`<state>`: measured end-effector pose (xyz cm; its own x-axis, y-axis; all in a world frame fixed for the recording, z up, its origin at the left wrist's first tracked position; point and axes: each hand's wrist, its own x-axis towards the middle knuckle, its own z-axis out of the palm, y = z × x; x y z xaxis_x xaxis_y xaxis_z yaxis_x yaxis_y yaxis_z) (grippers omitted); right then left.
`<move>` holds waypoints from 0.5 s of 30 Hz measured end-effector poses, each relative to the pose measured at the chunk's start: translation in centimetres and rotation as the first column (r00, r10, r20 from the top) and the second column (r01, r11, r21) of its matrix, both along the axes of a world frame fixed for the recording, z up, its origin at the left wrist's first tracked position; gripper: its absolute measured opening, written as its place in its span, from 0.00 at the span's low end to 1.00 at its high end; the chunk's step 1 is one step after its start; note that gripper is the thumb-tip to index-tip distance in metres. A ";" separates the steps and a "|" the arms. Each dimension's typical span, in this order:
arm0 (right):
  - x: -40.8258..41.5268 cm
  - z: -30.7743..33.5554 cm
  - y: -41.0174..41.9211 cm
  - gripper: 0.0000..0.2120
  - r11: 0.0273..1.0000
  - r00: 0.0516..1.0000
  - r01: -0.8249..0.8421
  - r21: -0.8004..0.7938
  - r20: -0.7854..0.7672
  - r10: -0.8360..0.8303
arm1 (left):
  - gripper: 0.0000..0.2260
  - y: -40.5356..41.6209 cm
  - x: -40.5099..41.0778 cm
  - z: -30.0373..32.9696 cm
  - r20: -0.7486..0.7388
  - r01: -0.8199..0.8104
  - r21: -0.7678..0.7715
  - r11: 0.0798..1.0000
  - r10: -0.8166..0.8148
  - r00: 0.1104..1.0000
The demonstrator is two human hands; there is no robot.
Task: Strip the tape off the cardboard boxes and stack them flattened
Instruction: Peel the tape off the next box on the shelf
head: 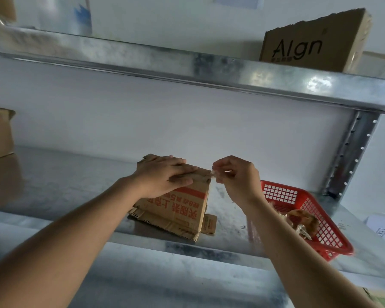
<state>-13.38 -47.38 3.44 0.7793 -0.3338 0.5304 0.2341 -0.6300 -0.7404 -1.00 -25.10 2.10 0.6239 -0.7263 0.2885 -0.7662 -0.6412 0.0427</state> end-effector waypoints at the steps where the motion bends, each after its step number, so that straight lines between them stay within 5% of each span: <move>1: -0.4 -0.3 -0.4 0.06 0.997 1.000 -0.013 0.080 0.000 0.013 | 0.29 -0.1 -0.1 0.0 0.002 -0.002 -0.005 1.000 0.002 1.000; 8: -2.3 -1.4 -1.7 0.08 0.978 1.000 -0.010 0.209 0.002 0.010 | 0.32 -1.5 -1.2 0.0 0.062 -0.061 -0.041 0.997 0.064 0.996; 15: -5.9 0.2 -4.7 0.08 0.988 0.990 0.101 0.117 0.088 -0.112 | 0.33 -3.9 -2.2 0.5 0.037 -0.135 -0.043 0.990 0.136 0.990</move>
<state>-19.25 -52.05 3.65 0.6844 -0.4735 0.5545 0.2420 -0.5699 -0.7853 -3.18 -28.98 2.64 0.7032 -0.6231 0.3426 -0.6739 -0.7376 0.0417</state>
